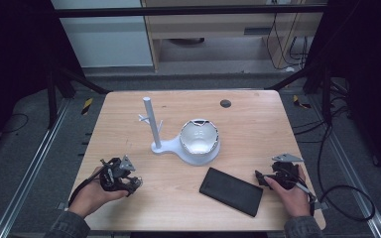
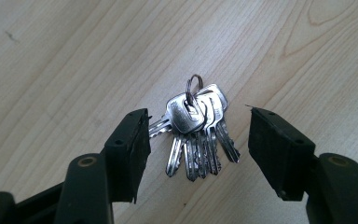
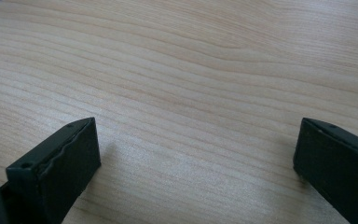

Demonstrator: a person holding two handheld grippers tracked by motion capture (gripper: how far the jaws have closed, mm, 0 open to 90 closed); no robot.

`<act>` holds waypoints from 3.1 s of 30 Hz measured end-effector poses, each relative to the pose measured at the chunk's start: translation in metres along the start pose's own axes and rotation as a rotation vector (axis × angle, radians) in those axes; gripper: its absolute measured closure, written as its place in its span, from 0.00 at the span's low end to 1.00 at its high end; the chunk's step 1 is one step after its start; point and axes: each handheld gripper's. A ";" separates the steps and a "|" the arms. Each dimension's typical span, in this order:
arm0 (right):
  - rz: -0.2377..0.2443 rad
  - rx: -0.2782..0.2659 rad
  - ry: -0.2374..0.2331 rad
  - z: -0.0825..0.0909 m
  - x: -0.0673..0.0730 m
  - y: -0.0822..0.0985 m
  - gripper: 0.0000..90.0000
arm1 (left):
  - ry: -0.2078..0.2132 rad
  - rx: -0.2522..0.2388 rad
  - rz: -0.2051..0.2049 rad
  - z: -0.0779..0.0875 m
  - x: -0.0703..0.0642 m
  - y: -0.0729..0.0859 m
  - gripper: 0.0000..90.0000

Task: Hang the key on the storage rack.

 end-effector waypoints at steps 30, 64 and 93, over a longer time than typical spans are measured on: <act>-0.002 0.001 0.002 0.000 0.001 0.000 0.01 | 0.032 0.055 0.111 -0.015 -0.003 0.002 0.91; 0.000 0.000 -0.005 0.001 0.002 0.000 0.01 | 0.015 0.019 0.073 0.040 -0.008 -0.018 1.00; 0.000 0.000 -0.001 0.000 0.003 0.000 0.00 | -0.041 -0.074 0.048 0.136 0.000 -0.077 1.00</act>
Point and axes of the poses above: each handheld gripper's, and its own axes: z roughly backward along the jaws, y roughly out of its underside, x roughly to its left, and after that the axes turned 8 degrees about y, right-handed
